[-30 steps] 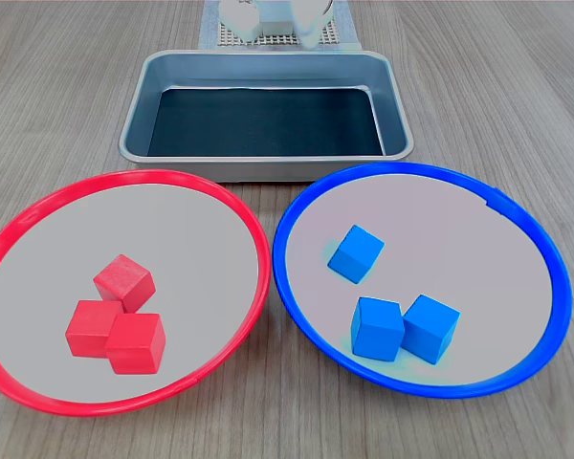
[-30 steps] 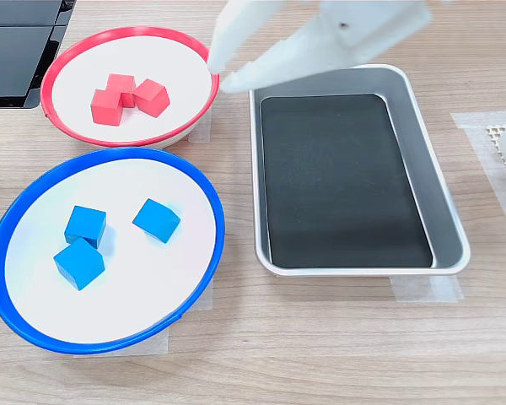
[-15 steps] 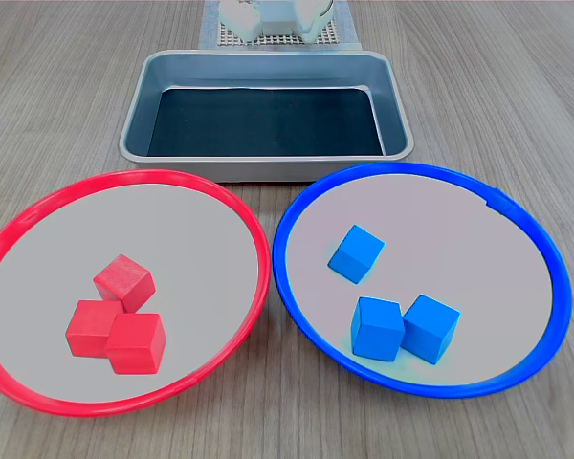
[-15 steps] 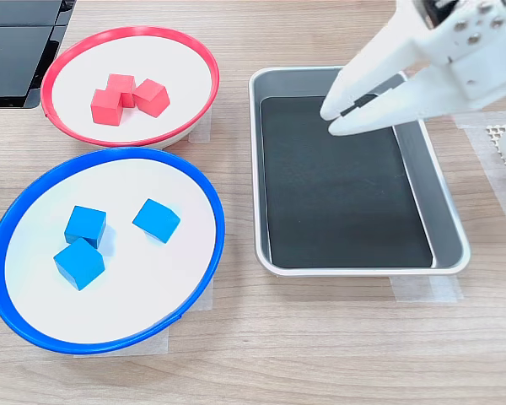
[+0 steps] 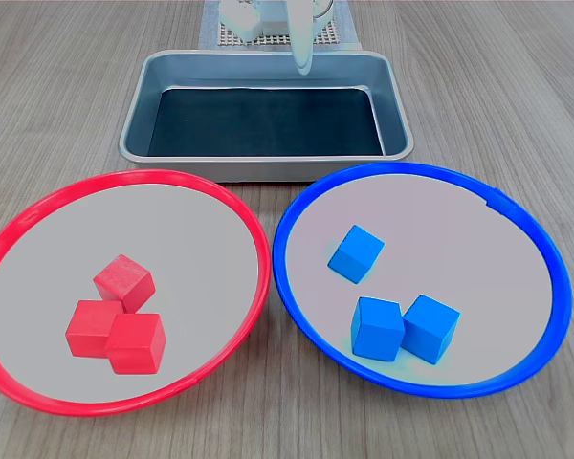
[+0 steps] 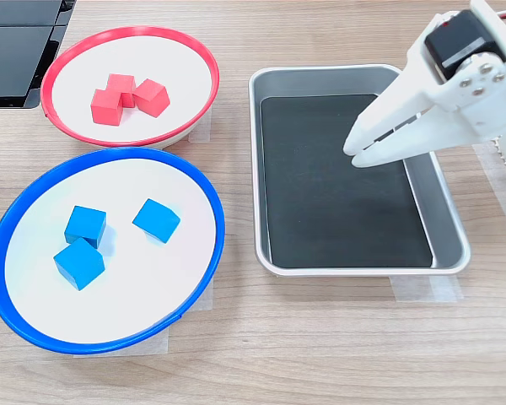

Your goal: Relocate any red block in the blue dish to the red dish, correcting any misplacement.

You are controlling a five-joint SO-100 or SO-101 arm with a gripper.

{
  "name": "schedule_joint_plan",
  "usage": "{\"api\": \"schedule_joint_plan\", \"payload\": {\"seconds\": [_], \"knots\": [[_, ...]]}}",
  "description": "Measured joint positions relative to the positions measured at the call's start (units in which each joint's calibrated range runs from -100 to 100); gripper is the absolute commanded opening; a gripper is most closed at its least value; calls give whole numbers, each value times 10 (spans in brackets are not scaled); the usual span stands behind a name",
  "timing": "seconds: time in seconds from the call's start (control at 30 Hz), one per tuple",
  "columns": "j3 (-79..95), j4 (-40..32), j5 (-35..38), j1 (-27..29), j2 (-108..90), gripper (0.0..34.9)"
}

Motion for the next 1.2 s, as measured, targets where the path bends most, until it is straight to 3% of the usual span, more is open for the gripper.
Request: {"api": "schedule_joint_plan", "payload": {"seconds": [1.2], "knots": [[36,13,9,14,-28,4]]}}
